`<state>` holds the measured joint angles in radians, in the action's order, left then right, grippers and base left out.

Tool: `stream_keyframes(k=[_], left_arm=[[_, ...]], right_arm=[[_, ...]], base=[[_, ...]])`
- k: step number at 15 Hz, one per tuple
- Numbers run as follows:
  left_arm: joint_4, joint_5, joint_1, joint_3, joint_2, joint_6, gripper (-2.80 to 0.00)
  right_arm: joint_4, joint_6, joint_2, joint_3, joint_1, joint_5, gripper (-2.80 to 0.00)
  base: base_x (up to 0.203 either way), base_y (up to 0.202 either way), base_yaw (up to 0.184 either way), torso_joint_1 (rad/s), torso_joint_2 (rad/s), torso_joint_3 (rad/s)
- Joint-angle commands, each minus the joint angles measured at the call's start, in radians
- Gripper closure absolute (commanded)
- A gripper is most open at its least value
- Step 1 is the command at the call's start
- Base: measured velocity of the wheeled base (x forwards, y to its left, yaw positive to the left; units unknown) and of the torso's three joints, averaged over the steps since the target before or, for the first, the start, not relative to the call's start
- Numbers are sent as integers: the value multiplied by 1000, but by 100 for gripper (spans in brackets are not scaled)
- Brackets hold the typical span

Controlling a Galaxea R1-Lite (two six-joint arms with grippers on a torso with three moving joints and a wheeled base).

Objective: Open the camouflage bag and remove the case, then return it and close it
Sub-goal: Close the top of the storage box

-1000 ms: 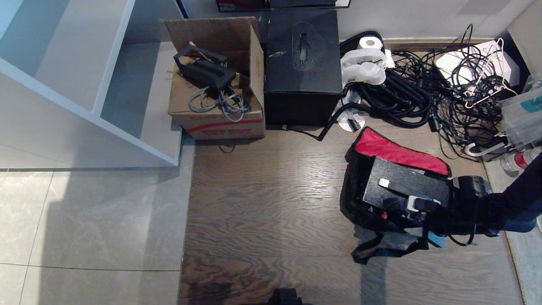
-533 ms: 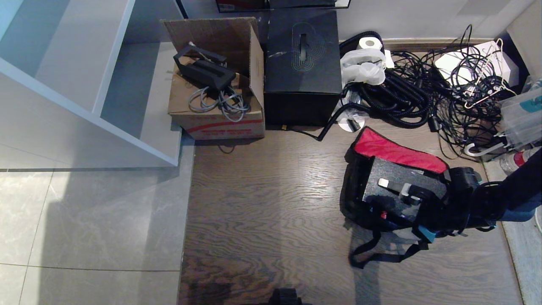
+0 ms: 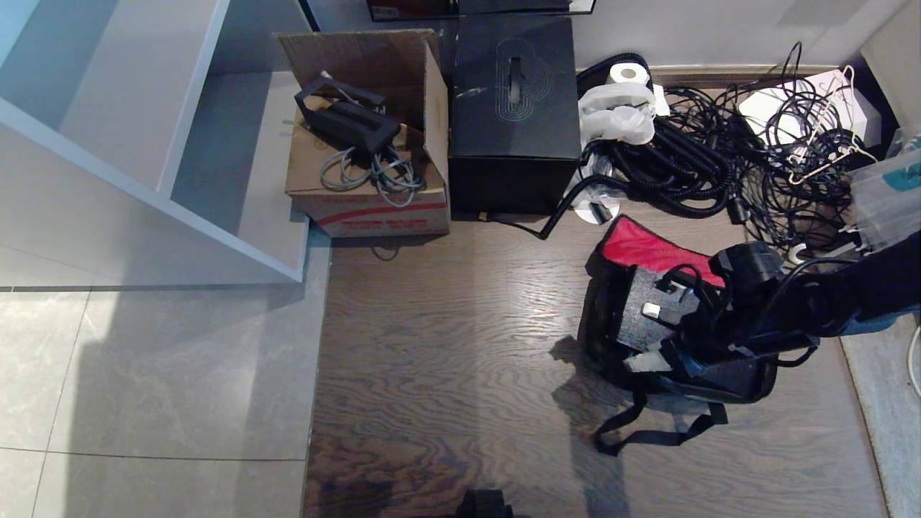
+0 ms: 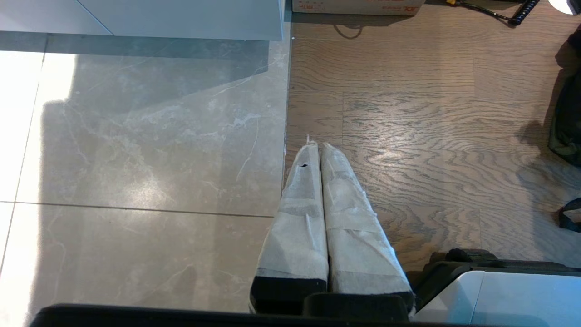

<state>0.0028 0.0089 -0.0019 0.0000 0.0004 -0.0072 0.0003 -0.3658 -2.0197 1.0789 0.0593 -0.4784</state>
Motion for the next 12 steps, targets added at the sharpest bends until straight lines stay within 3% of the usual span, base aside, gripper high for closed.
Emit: stream_keyframes(k=[1,3,5,7,9,12], left_arm=[[0,0,0,0,0,0,0],[0,0,0,0,0,0,0],[0,0,0,0,0,0,0],[0,0,0,0,0,0,0],[0,0,0,0,0,0,0],[0,0,0,0,0,0,0]], right_arm=[[-9,178,-58,73,67,129,0],[-129,301,-121,106,110,208,0],[-299,364,-186,109,131,243,0],[-376,381,-235,130,140,345,0],[-446,381,-291,161,153,501,0],[-528,371,-336,168,157,549,0]], base=[[0,0,0,0,0,0],[0,0,0,0,0,0],[0,0,0,0,0,0],[0,0,0,0,0,0],[0,0,0,0,0,0],[0,0,0,0,0,0]])
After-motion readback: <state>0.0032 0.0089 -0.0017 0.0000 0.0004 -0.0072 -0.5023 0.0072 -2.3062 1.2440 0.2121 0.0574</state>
